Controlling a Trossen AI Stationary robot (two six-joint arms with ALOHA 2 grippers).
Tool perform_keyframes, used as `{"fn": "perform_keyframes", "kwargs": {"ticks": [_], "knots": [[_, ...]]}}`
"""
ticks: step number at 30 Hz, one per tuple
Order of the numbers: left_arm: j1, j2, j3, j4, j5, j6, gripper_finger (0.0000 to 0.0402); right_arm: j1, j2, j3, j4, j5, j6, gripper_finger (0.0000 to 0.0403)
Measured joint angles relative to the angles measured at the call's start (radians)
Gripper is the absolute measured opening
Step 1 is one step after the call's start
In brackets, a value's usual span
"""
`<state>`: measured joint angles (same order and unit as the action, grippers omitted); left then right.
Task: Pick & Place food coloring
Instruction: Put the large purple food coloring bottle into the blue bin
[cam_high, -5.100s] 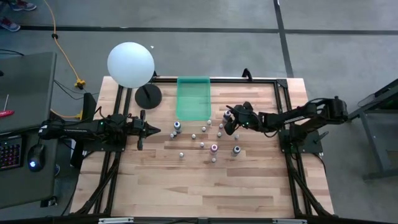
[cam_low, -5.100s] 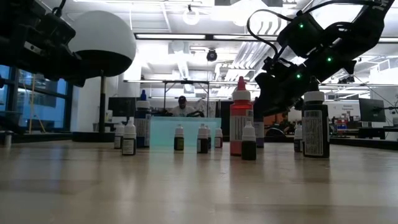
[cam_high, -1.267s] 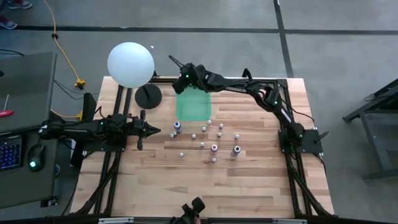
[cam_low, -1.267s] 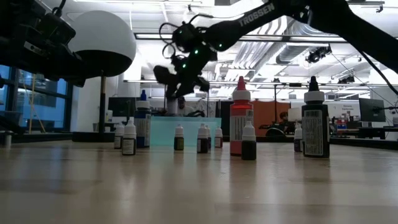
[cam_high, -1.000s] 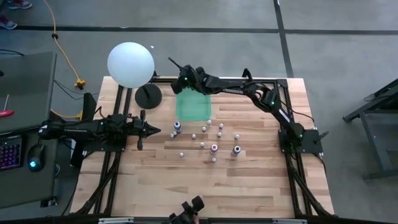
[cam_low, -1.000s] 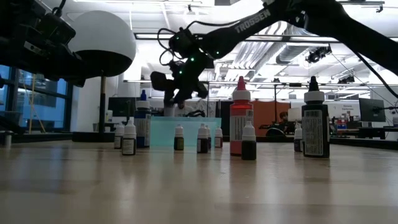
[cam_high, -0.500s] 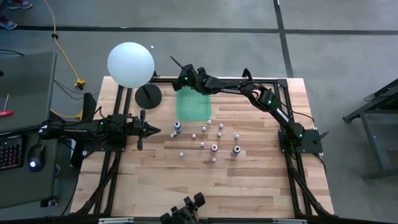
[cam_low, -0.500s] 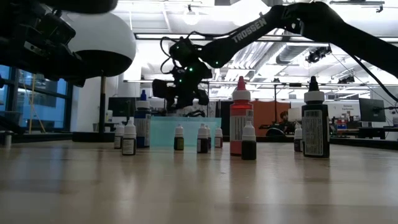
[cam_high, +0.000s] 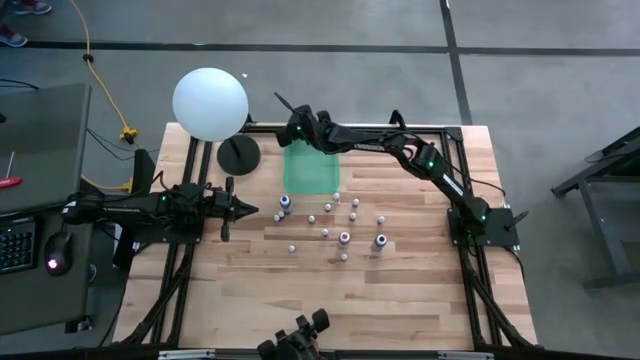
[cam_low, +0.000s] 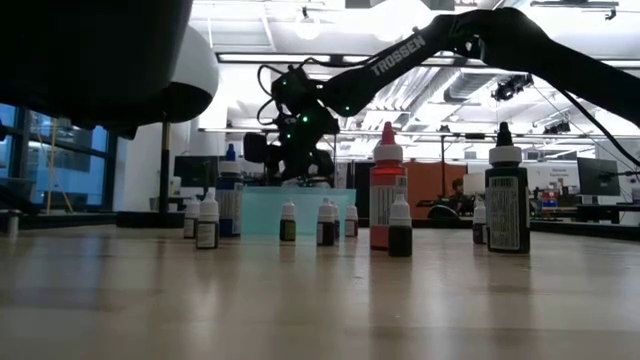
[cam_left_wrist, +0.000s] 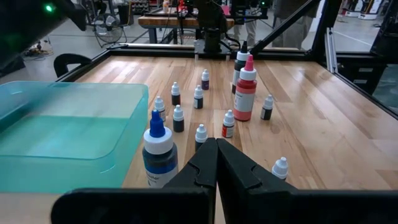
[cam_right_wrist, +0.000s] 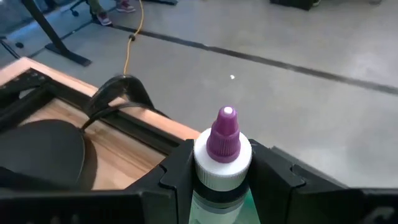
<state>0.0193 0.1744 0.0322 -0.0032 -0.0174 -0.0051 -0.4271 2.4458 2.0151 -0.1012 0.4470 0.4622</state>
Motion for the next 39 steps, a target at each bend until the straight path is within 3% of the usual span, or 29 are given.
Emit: {"fn": "perform_keyframes", "kwargs": {"ticks": [8,13,39], "knots": [[0.000,0.000,0.000,0.000,0.000,0.000,0.0000,0.000,0.007,0.000,-0.013,0.007,0.034,0.0119],[0.000,0.000,0.000,0.000,0.000,0.000,0.0000,0.000,0.016,0.000,-0.018,-0.049,0.029,0.0119],[0.000,0.000,0.000,0.000,0.000,0.000,0.0000,-0.002,0.017,0.000,0.002,-0.141,-0.079,0.0140]]}}
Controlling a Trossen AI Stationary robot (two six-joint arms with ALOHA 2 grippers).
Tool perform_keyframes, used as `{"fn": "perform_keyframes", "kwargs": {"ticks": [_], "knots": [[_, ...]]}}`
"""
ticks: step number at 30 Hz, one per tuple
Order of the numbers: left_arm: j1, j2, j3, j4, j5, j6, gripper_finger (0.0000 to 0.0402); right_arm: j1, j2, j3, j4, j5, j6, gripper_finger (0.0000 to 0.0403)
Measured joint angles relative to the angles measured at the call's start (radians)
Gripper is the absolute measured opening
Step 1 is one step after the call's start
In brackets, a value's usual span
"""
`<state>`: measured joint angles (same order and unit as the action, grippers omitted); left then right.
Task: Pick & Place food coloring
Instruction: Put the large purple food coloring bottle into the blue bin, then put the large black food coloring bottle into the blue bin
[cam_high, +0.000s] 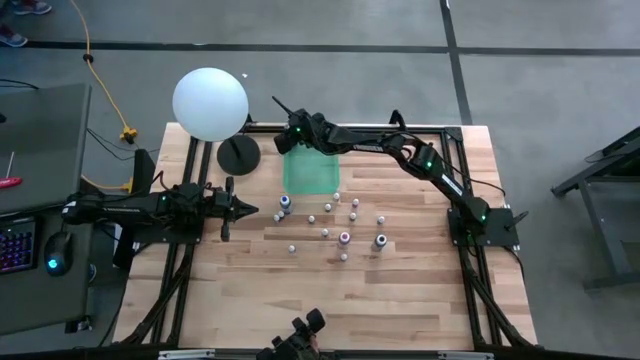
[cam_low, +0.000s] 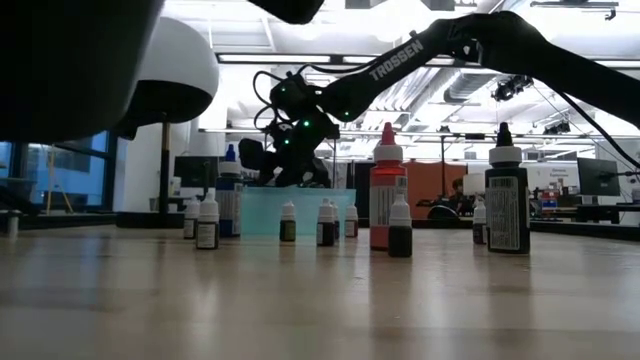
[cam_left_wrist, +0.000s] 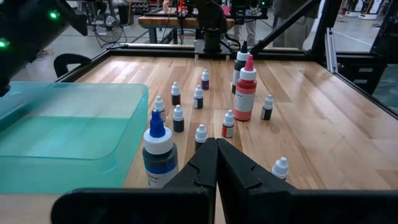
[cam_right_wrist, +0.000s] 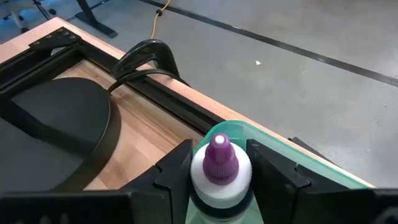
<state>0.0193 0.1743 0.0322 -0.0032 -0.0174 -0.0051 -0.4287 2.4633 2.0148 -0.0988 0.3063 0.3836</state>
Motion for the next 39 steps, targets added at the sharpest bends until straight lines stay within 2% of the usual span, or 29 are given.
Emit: {"fn": "perform_keyframes", "kwargs": {"ticks": [11,17,20,25,33,39], "knots": [[0.000,0.000,0.000,0.000,0.000,0.000,0.0000,-0.016,-0.061,0.000,-0.042,-0.024,-0.015,0.0140],[0.000,0.000,0.000,0.000,0.000,0.000,0.0000,-0.017,-0.115,0.000,-0.118,-0.042,-0.037,0.0140],[0.000,0.000,0.000,0.000,0.000,0.000,0.0000,-0.016,-0.157,0.000,-0.189,-0.016,-0.074,0.0140],[0.000,0.000,0.000,0.000,0.000,0.000,0.0000,-0.014,-0.268,0.000,-0.290,0.022,-0.133,0.0140],[0.000,0.000,0.000,0.000,0.000,0.000,0.0000,-0.014,-0.486,0.000,-0.443,-0.108,-0.210,0.0140],[0.000,0.000,0.000,0.000,0.000,0.000,0.0000,-0.012,-0.624,0.000,-0.644,-0.155,-0.292,0.0140]]}}
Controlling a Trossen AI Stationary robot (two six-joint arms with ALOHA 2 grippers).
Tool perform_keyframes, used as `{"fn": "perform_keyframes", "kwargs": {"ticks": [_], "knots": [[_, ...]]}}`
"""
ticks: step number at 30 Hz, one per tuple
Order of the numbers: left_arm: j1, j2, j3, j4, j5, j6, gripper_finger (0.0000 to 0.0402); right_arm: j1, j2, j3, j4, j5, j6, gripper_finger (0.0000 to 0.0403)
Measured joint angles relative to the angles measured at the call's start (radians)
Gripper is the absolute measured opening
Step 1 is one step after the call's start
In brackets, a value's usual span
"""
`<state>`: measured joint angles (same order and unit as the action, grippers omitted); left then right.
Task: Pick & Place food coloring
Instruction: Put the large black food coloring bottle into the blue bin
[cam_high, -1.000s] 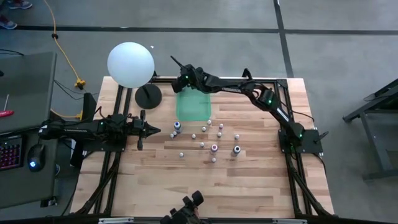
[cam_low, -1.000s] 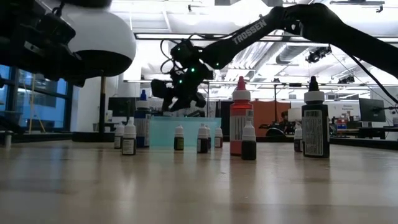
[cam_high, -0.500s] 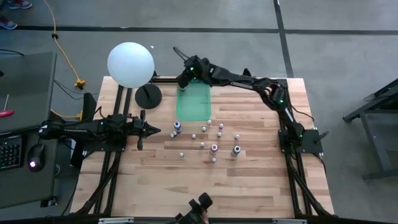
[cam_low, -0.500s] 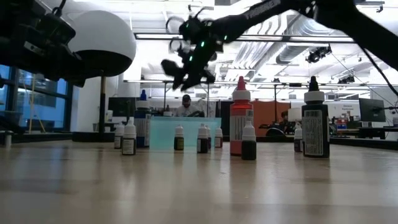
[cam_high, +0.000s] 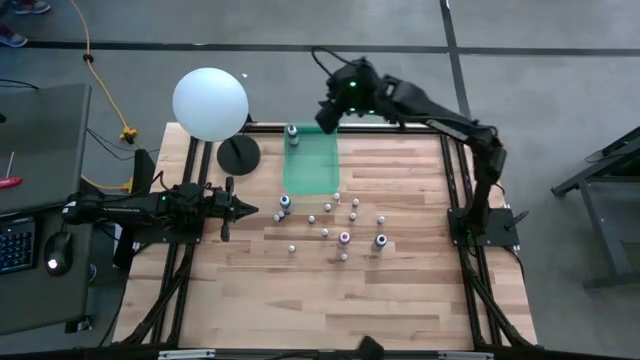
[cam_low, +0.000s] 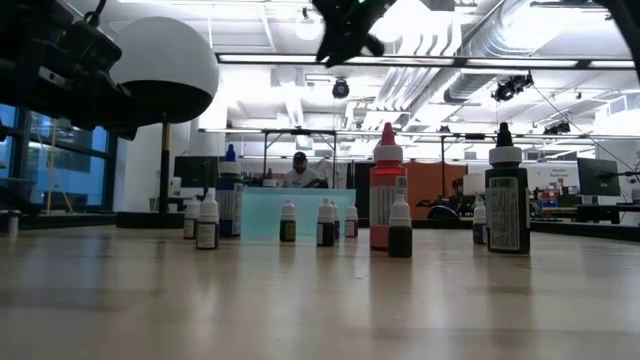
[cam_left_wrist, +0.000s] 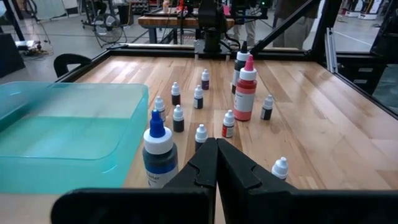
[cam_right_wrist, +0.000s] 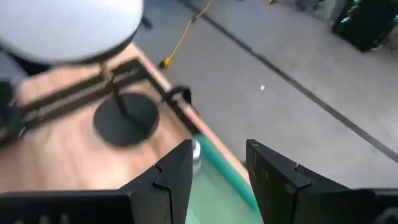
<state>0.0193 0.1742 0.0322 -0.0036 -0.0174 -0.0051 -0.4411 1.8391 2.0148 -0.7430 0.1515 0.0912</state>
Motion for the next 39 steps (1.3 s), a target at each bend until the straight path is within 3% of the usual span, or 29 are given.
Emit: {"fn": "perform_keyframes", "kwargs": {"ticks": [8,20,24,27,39], "knots": [[0.000,0.000,0.000,0.000,0.000,0.000,0.0000,0.033,-0.112,0.000,-0.391,-0.036,-0.097,0.0140],[0.000,0.000,0.000,0.000,0.000,0.000,0.0000,0.131,-0.141,0.000,-0.828,-0.216,-0.031,0.0140],[0.000,0.000,0.000,0.000,0.000,0.000,0.0000,0.187,-0.162,-0.024,-0.819,-0.279,0.004,0.0140],[0.000,0.000,0.000,0.000,0.000,0.000,0.0000,0.240,-0.199,-0.091,-0.825,-0.267,0.048,0.0140],[0.000,0.000,0.000,0.000,0.000,0.000,0.0000,0.510,-0.427,-0.677,-0.475,-0.160,0.218,0.0140]]}}
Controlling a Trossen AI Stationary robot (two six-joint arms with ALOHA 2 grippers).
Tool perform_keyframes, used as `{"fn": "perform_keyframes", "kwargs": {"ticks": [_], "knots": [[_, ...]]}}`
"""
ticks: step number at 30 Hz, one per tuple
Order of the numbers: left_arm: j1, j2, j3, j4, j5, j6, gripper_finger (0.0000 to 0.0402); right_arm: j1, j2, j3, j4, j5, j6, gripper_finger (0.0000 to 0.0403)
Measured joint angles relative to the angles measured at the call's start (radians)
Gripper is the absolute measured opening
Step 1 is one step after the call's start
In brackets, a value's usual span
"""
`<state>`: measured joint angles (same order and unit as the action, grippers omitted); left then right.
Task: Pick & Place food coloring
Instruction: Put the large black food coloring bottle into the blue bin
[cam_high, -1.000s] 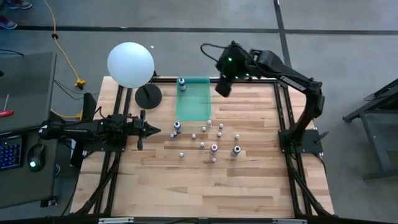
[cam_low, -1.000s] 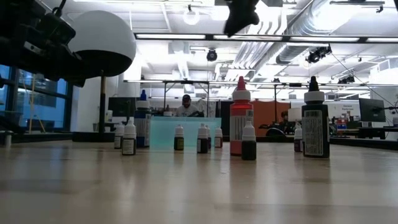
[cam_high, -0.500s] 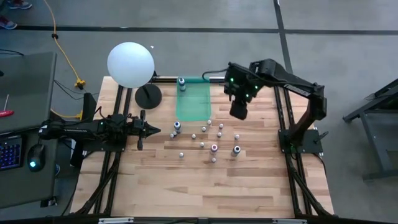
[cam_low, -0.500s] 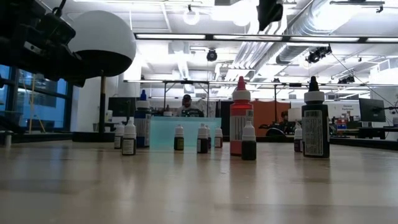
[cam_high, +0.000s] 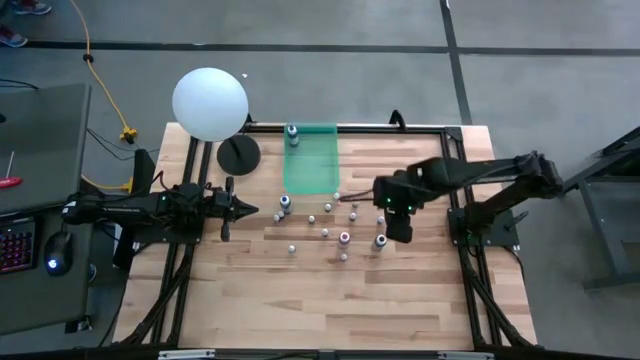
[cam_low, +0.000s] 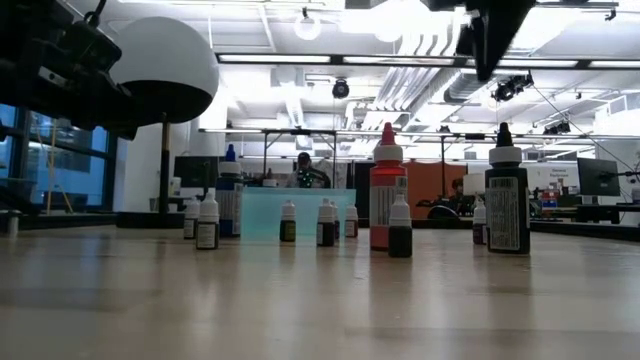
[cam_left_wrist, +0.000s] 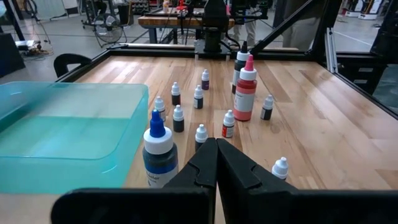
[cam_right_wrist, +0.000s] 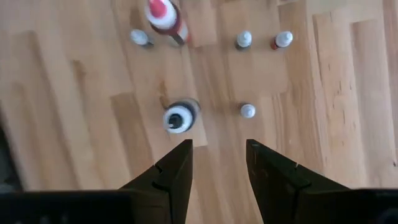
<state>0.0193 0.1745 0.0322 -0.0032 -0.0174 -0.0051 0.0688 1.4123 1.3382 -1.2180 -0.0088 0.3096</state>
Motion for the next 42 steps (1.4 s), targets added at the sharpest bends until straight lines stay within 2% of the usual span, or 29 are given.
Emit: {"fn": "perform_keyframes", "kwargs": {"ticks": [4,7,11,17,26,31,42], "knots": [[0.000,0.000,0.000,0.000,0.000,0.000,0.0000,0.048,-0.008,-0.112,0.099,0.027,0.004,0.0140],[0.000,0.000,0.000,0.000,0.000,0.000,0.0000,0.071,-0.007,-0.157,0.116,0.004,0.012,0.0140],[0.000,0.000,0.000,0.000,0.000,0.000,0.0000,0.078,-0.007,-0.159,0.124,-0.064,0.053,0.0140],[0.000,0.000,0.000,0.000,0.000,0.000,0.0000,0.106,-0.002,-0.150,0.262,-0.162,0.029,0.0142],[0.000,0.000,0.000,0.000,0.000,0.000,0.0000,0.127,0.006,-0.150,0.243,0.018,-0.018,0.0200],[0.000,0.000,0.000,0.000,0.000,0.000,0.0000,0.136,0.026,-0.150,0.234,-0.006,-0.029,0.0217],[0.000,0.000,0.000,0.000,0.000,0.000,0.0000,0.149,0.156,-0.150,0.221,-0.020,-0.071,0.0218]]}}
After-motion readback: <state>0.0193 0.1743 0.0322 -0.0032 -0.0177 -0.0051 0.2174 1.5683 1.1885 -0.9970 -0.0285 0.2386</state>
